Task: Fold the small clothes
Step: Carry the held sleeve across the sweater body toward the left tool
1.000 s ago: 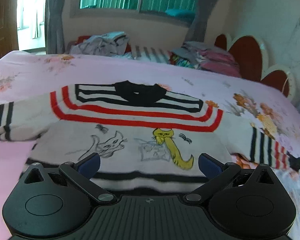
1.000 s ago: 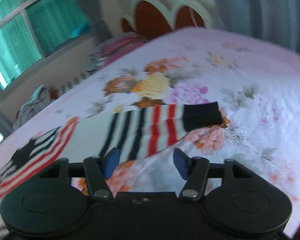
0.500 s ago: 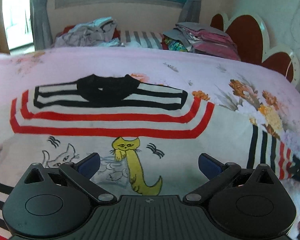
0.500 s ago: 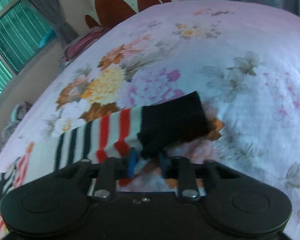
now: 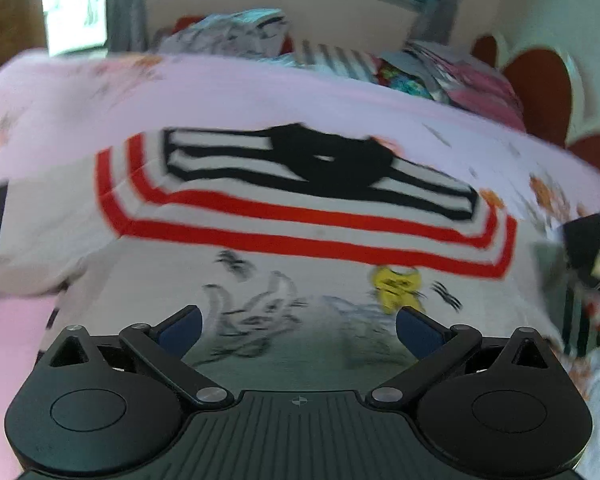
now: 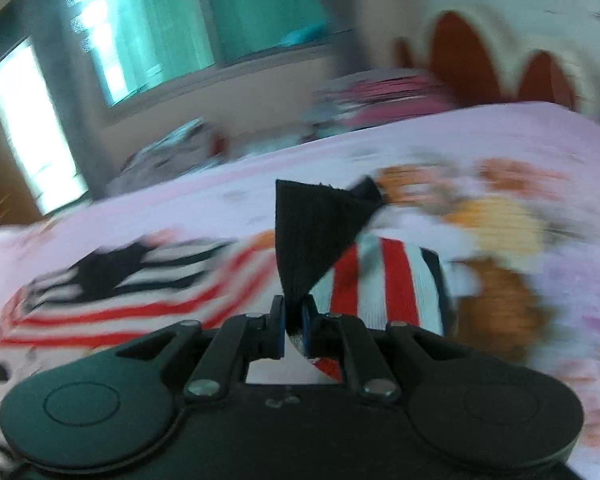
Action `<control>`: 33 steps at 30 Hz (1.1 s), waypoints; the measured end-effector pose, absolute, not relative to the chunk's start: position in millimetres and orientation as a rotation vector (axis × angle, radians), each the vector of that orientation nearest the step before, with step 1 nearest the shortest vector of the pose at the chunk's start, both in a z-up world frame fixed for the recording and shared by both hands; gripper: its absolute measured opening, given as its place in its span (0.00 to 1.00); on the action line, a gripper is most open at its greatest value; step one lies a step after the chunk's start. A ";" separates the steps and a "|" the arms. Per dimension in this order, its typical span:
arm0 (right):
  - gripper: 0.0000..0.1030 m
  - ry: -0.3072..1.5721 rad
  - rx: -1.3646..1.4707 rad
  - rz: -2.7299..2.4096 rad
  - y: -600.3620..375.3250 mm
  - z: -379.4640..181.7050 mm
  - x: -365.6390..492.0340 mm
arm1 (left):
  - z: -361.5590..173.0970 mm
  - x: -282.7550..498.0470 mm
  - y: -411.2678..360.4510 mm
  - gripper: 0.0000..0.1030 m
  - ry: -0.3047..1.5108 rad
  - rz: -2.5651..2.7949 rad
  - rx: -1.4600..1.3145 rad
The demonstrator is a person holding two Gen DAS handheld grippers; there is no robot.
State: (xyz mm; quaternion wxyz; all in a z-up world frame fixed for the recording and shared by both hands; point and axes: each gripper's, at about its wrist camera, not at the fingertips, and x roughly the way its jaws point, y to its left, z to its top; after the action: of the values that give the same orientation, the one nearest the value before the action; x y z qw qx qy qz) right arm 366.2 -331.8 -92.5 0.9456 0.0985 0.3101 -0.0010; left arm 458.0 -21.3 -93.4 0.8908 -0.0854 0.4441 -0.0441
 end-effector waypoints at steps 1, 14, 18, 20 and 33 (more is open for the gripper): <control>0.08 0.648 0.180 0.034 -312.6 -94.4 372.6 | -94.2 460.3 -12.4 1.00 0.921 -0.083 -0.185; 0.31 0.779 0.081 0.173 -196.2 -123.6 390.4 | -94.4 460.8 37.0 1.00 0.838 -0.156 -0.220; 0.27 0.704 0.135 0.108 -224.6 -99.8 368.8 | -96.6 476.1 -4.8 1.00 0.816 -0.288 -0.197; 0.25 0.681 0.176 0.029 -250.2 -92.1 358.3 | -105.7 490.2 -32.3 0.99 0.823 -0.345 -0.161; 0.23 0.675 0.359 -0.296 -367.7 -102.1 317.3 | -130.8 531.8 -100.4 0.03 0.862 -0.424 -0.106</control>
State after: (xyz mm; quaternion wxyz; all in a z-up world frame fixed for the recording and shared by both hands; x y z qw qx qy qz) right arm 317.3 -367.7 -102.1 0.9172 0.1746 0.3280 -0.1437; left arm 531.8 -100.4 -130.8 0.8856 -0.0507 0.4144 -0.2036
